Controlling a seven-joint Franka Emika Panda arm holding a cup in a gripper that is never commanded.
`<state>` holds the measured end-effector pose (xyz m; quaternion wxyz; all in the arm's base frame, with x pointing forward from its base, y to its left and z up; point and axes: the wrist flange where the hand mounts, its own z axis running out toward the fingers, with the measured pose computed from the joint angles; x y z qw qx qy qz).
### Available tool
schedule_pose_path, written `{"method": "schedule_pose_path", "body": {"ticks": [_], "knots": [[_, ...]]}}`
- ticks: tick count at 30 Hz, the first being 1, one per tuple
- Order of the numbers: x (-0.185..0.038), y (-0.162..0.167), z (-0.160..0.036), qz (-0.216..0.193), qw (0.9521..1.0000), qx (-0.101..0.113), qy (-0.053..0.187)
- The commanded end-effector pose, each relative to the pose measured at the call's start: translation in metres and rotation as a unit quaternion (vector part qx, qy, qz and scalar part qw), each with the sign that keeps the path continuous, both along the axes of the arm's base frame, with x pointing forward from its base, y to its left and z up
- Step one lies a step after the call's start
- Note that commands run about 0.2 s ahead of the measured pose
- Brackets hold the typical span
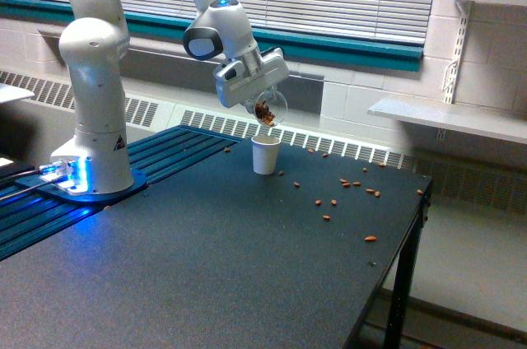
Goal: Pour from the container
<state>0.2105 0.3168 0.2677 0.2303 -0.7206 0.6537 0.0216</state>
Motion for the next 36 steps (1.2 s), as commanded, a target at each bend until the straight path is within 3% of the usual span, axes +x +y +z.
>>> {"method": "schedule_pose_path", "body": {"ticks": [1,18,31,36], "knots": [[-0.0039,0.0076,0.0031,0.021,0.9997,0.003,-0.016],[-0.0064,0.0044,0.0041,0.005,0.9998,0.011,-0.018],[-0.0065,0.0030,-0.0026,-0.014,0.9997,0.019,0.007],[-0.0057,0.0069,-0.0020,-0.009,0.9997,0.021,0.005]]}}
